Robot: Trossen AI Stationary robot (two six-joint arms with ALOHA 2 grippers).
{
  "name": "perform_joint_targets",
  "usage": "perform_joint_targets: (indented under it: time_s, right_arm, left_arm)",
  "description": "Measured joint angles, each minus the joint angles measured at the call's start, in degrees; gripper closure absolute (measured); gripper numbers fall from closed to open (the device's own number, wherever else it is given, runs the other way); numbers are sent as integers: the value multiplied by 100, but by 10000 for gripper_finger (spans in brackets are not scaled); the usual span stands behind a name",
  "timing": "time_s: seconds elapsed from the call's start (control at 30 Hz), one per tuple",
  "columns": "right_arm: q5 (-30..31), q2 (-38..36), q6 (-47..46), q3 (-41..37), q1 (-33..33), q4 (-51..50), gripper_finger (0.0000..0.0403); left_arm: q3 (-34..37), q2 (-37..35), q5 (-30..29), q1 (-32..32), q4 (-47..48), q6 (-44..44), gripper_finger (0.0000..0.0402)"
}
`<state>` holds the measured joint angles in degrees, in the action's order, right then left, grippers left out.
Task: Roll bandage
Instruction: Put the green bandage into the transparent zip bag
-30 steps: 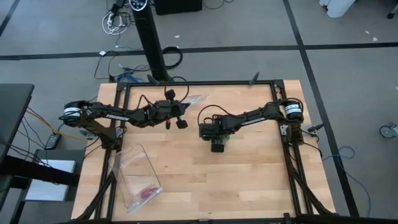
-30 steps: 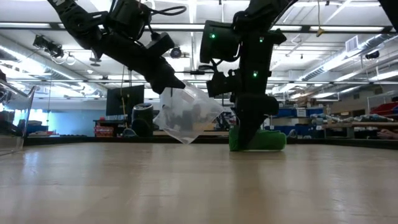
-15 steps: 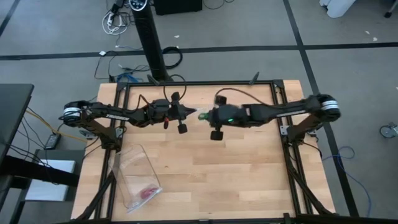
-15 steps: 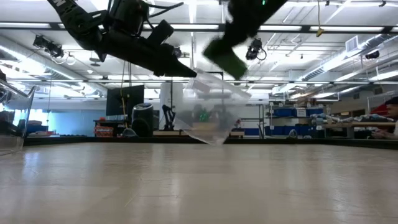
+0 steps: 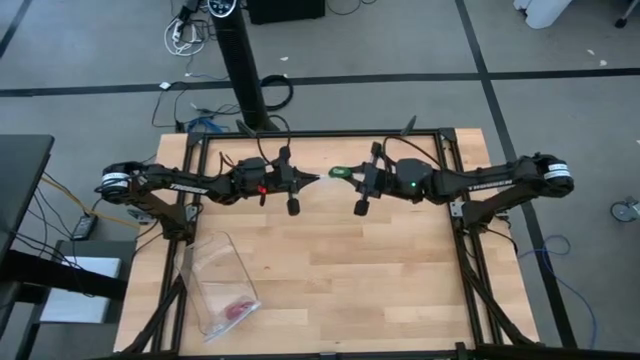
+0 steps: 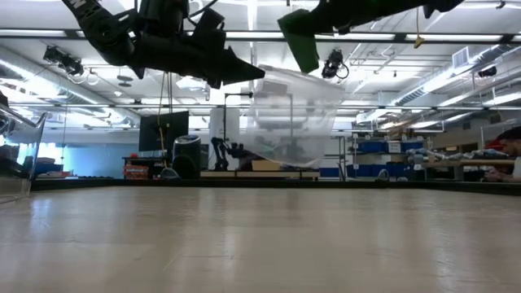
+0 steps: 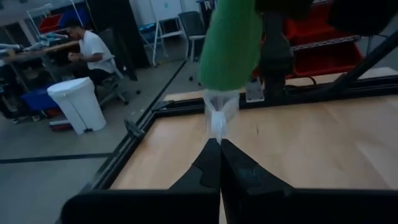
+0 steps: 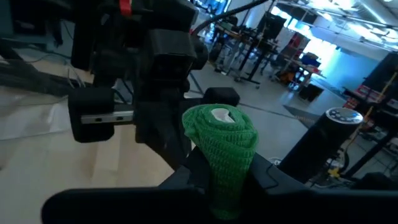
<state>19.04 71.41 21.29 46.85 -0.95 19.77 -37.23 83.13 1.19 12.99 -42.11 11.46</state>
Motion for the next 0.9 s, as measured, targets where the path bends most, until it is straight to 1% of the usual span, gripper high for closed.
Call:
perform_joint_targets:
  time_s: [0.17, 0.23, 0.4, 0.6, 0.77, 0.9]
  right_arm:
    - [-212, 66, -2, -4, -171, -22, 368]
    - [-384, 66, -3, -9, -278, -49, 368]
    - [-1193, 64, 148, -9, -532, -142, 368]
    - [-2545, 64, 321, -4, -939, -313, 368]
    - [-3072, 64, 184, -4, -1184, -488, 368]
    - [-3310, 64, -278, -4, -1228, -500, 368]
  left_arm:
    - [0, 1, 16, 0, -71, -22, 401]
    - [0, 2, 64, 0, -89, -28, 401]
    - [-2, 2, 87, -1, -144, -34, 401]
    - [-4, 2, 334, -2, -278, -48, 401]
    - [-4, 2, 389, -4, -397, -76, 401]
    - [-4, 2, 353, -4, -380, -76, 401]
